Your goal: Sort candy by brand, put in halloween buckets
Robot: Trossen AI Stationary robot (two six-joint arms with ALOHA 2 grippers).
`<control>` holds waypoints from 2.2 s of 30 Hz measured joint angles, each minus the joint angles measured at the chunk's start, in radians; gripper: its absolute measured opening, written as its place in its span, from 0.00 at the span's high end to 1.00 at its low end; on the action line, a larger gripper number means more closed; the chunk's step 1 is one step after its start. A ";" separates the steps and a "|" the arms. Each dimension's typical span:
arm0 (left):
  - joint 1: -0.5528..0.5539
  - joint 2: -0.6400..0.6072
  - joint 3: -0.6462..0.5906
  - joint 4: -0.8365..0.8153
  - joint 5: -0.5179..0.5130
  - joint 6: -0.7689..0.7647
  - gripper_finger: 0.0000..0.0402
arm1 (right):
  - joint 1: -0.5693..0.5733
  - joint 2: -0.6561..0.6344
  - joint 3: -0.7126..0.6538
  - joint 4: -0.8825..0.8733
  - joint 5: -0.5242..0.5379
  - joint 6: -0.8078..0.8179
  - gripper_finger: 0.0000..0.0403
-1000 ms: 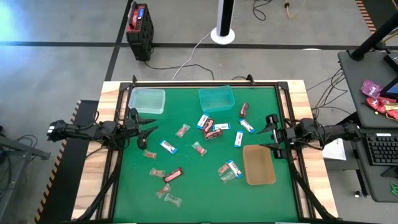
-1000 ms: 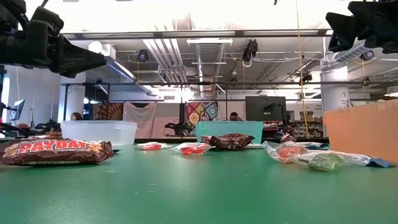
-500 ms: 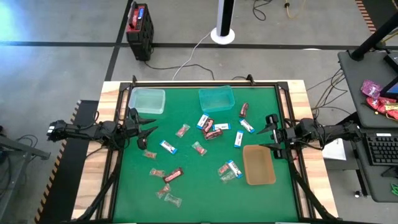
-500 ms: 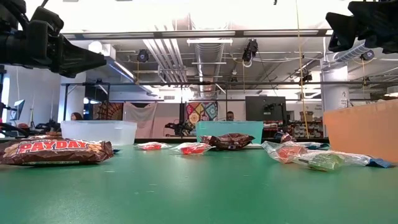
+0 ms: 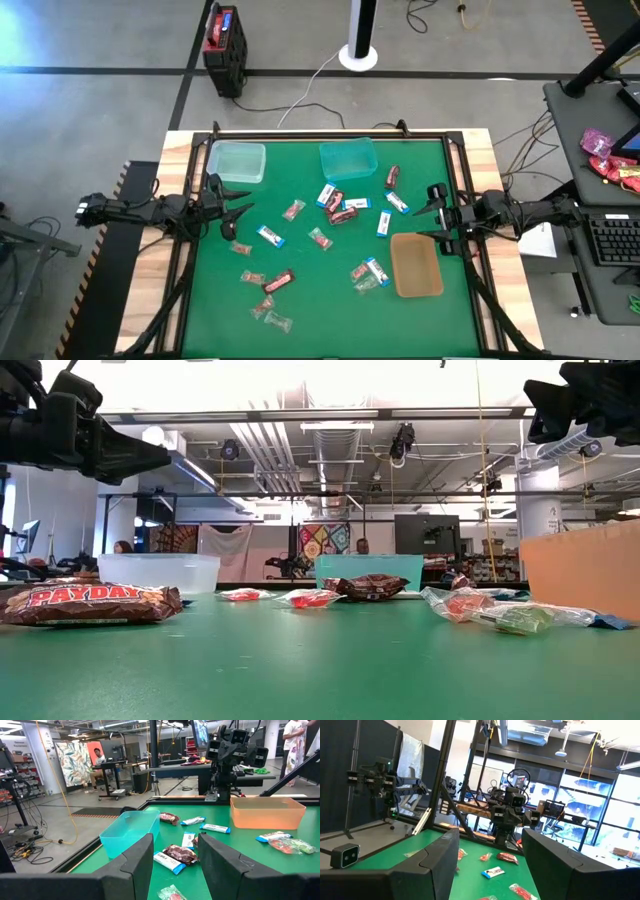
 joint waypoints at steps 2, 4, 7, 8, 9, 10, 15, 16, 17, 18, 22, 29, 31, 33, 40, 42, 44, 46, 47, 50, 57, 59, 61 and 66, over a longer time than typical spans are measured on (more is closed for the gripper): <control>0.000 0.000 0.000 0.000 0.000 0.000 0.65 | 0.000 0.000 0.000 0.000 0.000 0.000 0.48; 0.000 0.000 0.000 0.000 0.000 0.000 0.65 | 0.000 0.000 0.000 0.000 0.000 0.000 0.48; 0.000 0.000 0.000 0.000 0.000 0.000 0.65 | 0.000 0.000 0.000 0.000 0.000 0.000 0.48; 0.000 0.000 0.000 0.000 0.000 0.000 0.65 | 0.000 0.000 0.000 0.000 0.000 0.000 0.48; 0.000 0.000 0.000 0.000 0.000 0.000 0.65 | 0.000 0.000 0.000 0.000 0.000 0.000 0.48; 0.000 0.000 0.000 0.000 0.000 0.000 0.65 | 0.000 0.000 0.000 0.000 0.000 0.000 0.48; 0.000 0.000 0.000 0.000 0.000 0.000 0.65 | 0.000 0.000 0.000 0.000 0.000 0.000 0.48; 0.000 0.000 0.000 0.000 0.000 0.000 0.65 | 0.000 0.000 0.000 0.000 0.000 0.000 0.48; 0.000 0.000 0.000 0.000 0.000 0.000 0.65 | 0.000 0.000 0.000 0.000 0.000 0.000 0.48; 0.000 0.000 0.000 0.000 0.000 0.000 0.65 | 0.000 0.000 0.000 0.000 0.000 0.000 0.48; 0.000 0.000 0.000 0.000 0.000 0.000 0.65 | 0.000 0.000 0.000 0.000 0.000 0.000 0.48; 0.000 0.000 0.000 0.000 0.000 0.000 0.65 | 0.000 0.000 0.000 0.000 0.000 0.000 0.48; 0.000 0.000 0.000 0.013 0.000 -0.010 0.65 | 0.000 0.000 0.000 0.000 0.000 0.002 0.48; -0.001 0.000 0.000 0.051 0.005 -0.119 0.65 | 0.003 0.000 0.000 0.000 -0.006 0.108 0.48; 0.000 0.004 0.001 0.271 -0.071 -0.525 0.65 | -0.003 0.020 0.013 -0.004 0.215 0.341 0.48; 0.000 0.008 0.001 0.285 -0.083 -0.637 0.65 | -0.003 0.043 0.034 -0.005 0.236 0.381 0.48; -0.001 0.012 0.001 0.294 -0.082 -0.694 0.65 | -0.002 0.075 0.051 0.002 0.227 0.400 0.48; -0.003 0.024 0.000 0.279 -0.080 -0.787 0.65 | -0.002 0.110 0.058 0.004 0.232 0.436 0.48; -0.003 0.036 -0.003 0.269 -0.080 -0.851 0.65 | -0.003 0.130 0.061 0.000 0.235 0.453 0.48; -0.003 0.081 -0.005 0.269 -0.082 -0.952 0.65 | -0.005 0.179 0.076 -0.005 0.257 0.491 0.48; -0.003 0.240 -0.005 0.249 -0.109 -1.022 0.65 | -0.005 0.294 0.158 -0.068 0.343 0.537 0.48; -0.003 0.295 -0.005 0.248 -0.097 -1.091 0.65 | -0.005 0.328 0.193 -0.096 0.357 0.539 0.48; -0.001 0.340 -0.005 0.255 -0.031 -1.140 0.65 | -0.009 0.360 0.233 -0.142 0.383 0.553 0.48; -0.003 0.447 0.020 0.260 0.138 -1.226 0.65 | -0.013 0.442 0.337 -0.285 0.404 0.589 0.48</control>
